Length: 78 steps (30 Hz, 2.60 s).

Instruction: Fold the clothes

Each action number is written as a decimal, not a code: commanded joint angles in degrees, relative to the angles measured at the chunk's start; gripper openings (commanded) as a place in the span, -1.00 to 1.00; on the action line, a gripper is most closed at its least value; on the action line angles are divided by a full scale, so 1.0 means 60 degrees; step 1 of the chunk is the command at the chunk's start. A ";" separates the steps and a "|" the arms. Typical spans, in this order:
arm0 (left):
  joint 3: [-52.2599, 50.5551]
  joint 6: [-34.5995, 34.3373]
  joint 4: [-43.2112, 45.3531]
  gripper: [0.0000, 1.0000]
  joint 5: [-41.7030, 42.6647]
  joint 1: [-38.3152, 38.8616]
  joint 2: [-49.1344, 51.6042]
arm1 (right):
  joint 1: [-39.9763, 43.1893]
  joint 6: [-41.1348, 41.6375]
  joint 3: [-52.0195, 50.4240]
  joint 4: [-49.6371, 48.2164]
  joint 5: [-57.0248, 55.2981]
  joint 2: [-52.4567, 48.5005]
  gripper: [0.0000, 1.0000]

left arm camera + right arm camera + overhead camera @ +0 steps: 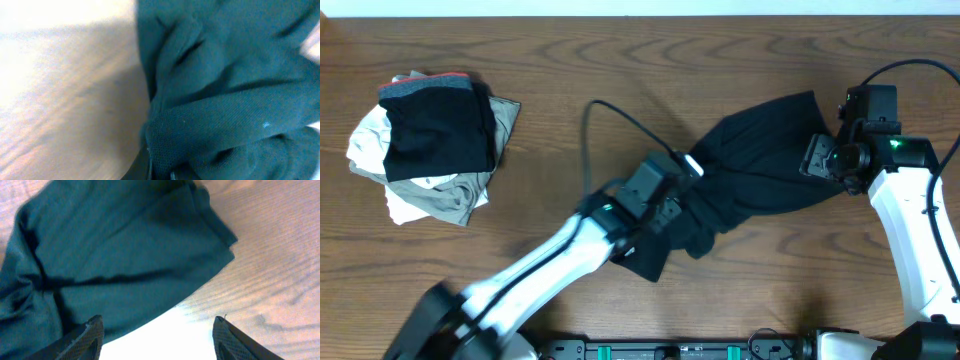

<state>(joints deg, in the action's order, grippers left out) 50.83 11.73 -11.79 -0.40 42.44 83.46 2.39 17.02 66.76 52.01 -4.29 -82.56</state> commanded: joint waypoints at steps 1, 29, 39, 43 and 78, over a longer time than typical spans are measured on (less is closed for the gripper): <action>0.0178 -0.0477 -0.0233 -0.88 -0.0124 -0.0335 -0.1606 | 0.0055 0.0120 -0.0022 -0.0277 0.0007 -0.0033 0.37; 0.0171 -0.1122 -0.2616 -0.15 0.0066 -0.0525 -0.3173 | 0.0018 -0.0816 -0.0022 -0.1712 0.1402 -0.2018 0.41; 0.0146 -0.1107 -0.4273 0.56 0.0670 -0.0517 -0.2463 | 0.0018 -0.0812 -0.0022 -0.1708 0.1402 -0.2018 0.41; 0.0146 -0.1035 -0.4062 0.56 0.0532 -0.0517 -0.2080 | 0.0018 -0.0816 -0.0022 -0.1705 0.1399 -0.2018 0.42; 0.0168 -0.1078 -0.3442 -0.88 -0.1443 -0.0528 -0.2073 | 0.0018 -0.0812 -0.0022 -0.1570 0.1402 -0.2018 0.40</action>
<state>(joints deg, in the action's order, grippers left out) 50.83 4.93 -32.71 -4.40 39.48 71.88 2.39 12.95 66.67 42.57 3.70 -94.08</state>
